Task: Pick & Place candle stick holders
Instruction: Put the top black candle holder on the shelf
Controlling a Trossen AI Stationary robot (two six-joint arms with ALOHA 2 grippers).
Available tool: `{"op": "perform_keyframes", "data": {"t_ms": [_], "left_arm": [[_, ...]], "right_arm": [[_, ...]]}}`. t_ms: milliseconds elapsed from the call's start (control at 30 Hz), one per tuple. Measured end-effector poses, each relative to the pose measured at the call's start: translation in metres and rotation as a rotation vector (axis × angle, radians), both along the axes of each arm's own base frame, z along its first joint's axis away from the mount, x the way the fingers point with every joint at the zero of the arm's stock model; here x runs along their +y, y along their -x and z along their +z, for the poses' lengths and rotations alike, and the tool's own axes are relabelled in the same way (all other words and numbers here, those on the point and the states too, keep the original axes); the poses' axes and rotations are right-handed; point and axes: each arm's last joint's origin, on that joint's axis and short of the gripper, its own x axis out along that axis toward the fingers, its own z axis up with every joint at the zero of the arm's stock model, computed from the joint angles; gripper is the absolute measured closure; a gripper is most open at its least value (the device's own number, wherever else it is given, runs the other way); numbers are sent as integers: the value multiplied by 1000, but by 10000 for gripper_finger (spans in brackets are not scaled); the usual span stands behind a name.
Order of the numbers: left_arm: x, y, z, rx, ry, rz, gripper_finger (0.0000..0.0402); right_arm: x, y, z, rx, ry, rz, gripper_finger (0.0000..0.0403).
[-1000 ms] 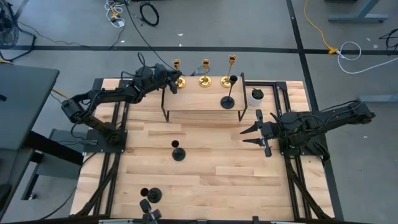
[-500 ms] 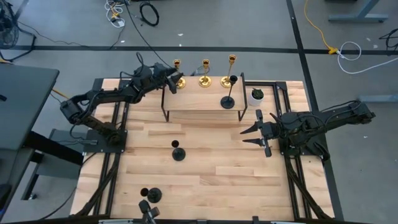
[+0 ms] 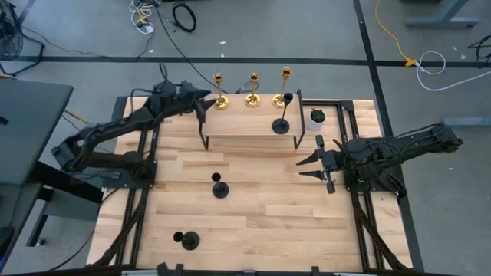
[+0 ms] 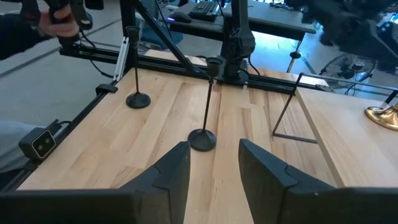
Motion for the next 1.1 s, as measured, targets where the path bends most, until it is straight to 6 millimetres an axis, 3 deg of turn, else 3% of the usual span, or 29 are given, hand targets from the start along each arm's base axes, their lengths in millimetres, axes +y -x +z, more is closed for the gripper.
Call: {"op": "perform_keyframes", "data": {"t_ms": [200,600,800,1100], "left_arm": [[-36,18,15,69,19,-89,181],[-118,43,37,30,124,-548,181],[-149,41,39,17,156,-750,182],[-186,28,31,104,126,-755,182]], "right_arm": [[0,0,0,0,-2,-1,268],[0,0,1,-4,-19,-5,268],[0,0,1,-4,-30,-8,268],[1,0,1,-1,-47,7,268]]}}
